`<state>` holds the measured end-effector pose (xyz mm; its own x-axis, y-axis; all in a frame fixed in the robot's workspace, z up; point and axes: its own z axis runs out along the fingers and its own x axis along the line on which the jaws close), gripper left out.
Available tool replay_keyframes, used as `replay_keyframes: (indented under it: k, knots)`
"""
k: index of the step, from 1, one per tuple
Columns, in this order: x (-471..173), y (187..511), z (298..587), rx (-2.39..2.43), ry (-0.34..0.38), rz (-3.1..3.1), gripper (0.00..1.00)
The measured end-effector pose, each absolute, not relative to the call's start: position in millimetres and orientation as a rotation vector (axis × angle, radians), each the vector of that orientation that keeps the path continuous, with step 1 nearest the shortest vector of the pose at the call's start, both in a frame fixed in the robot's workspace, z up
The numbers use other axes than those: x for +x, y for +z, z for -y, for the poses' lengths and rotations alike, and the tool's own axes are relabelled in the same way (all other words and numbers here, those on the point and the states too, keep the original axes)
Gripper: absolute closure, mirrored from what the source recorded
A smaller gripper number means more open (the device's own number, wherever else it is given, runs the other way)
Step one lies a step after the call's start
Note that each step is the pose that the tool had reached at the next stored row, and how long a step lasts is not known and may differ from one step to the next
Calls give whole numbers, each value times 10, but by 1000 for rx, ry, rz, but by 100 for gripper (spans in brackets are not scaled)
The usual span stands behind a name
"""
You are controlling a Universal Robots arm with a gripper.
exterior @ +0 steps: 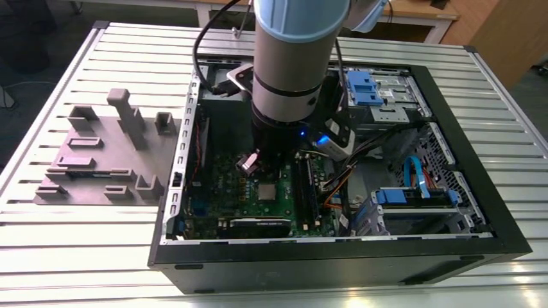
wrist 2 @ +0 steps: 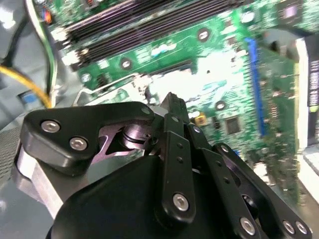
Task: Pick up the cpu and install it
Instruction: 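Close the cpu cover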
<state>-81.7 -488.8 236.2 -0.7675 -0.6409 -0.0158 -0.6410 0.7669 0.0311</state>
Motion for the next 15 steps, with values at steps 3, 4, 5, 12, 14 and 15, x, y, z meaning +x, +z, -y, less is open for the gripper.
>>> replay_keyframes:
  k: [3,4,5,12,14,15]
  knots:
    - [-814,2363,4896,-1065,139,-2937,90]
    - [-808,2363,4896,-1067,153,-2943,90]
    - [-796,2363,4896,-1070,164,-2954,90]
    - [-737,2355,4897,-1095,239,-3000,90]
    - [-737,2346,4896,-1139,239,-2986,90]
    - [-737,2340,4897,-1169,238,-2976,90]
